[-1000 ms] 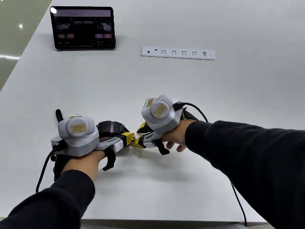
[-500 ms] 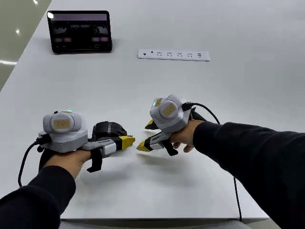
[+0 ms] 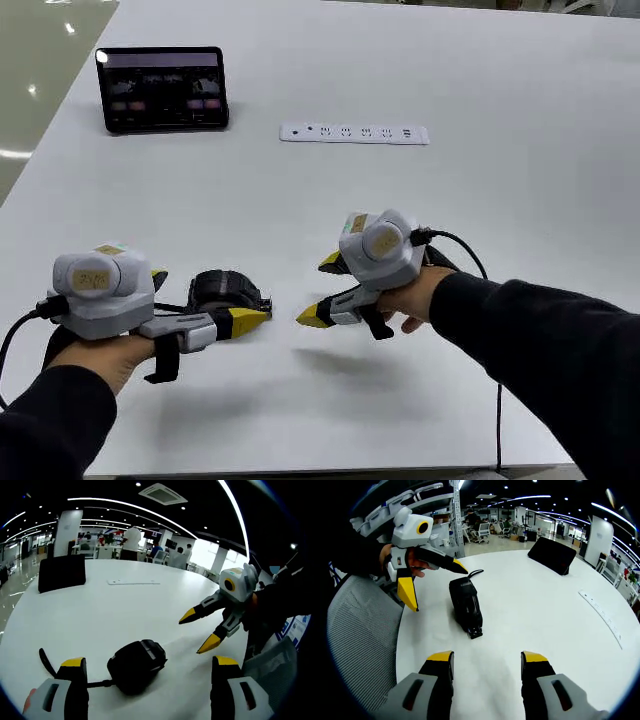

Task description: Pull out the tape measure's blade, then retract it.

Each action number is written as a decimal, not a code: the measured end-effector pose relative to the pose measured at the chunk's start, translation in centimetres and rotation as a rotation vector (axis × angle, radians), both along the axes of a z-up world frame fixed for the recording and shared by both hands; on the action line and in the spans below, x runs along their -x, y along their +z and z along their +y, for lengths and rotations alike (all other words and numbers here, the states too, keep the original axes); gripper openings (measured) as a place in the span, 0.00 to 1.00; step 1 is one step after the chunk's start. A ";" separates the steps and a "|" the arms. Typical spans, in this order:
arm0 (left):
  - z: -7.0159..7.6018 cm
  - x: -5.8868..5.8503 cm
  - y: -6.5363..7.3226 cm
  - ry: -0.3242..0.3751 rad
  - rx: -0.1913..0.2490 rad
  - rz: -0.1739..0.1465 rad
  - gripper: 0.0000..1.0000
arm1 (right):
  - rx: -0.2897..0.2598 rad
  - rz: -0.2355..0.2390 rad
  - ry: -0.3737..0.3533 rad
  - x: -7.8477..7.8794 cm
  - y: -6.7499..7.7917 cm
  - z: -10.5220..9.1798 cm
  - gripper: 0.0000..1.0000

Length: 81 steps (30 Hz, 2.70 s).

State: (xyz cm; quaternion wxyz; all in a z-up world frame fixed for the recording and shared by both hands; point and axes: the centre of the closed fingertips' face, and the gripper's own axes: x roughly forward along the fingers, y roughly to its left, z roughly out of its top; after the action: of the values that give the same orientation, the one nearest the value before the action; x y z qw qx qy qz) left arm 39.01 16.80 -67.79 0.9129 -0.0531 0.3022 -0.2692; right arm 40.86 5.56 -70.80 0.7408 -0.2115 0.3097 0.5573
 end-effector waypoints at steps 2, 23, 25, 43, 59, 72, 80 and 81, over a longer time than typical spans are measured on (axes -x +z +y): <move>0.0 0.3 -0.1 -0.008 -0.012 0.002 1.00 | -0.009 -0.008 -0.005 0.1 0.5 -0.5 0.51; 2.7 1.8 3.0 -0.081 -0.069 -0.074 1.00 | -0.059 -0.065 -0.131 2.3 3.8 -7.7 0.66; 2.8 2.1 3.1 -0.093 -0.063 -0.069 1.00 | -0.062 -0.071 -0.139 2.7 4.0 -8.4 0.67; 6.5 3.4 2.9 -0.066 -0.035 -0.057 1.00 | -0.062 -0.102 -0.243 5.3 5.5 -15.8 1.00; 9.2 4.6 2.4 -0.075 -0.070 -0.040 1.00 | -0.008 -0.127 -0.387 6.0 5.9 -23.7 1.00; 10.0 4.7 3.8 -0.043 -0.074 -0.071 1.00 | 0.004 -0.122 -0.434 7.7 6.1 -26.1 1.00; 10.3 4.9 3.9 -0.039 -0.080 -0.077 1.00 | -0.009 -0.119 -0.407 7.4 5.9 -24.9 1.00; 10.4 5.0 4.1 -0.036 -0.082 -0.082 1.00 | -0.006 -0.115 -0.399 7.3 5.8 -24.7 1.00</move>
State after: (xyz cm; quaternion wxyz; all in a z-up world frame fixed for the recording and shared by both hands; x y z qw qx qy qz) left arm 34.04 27.23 -63.74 0.9208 0.0010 0.2765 -0.2750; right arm 33.54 -19.11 -65.02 0.8536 -0.1751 0.3009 0.3874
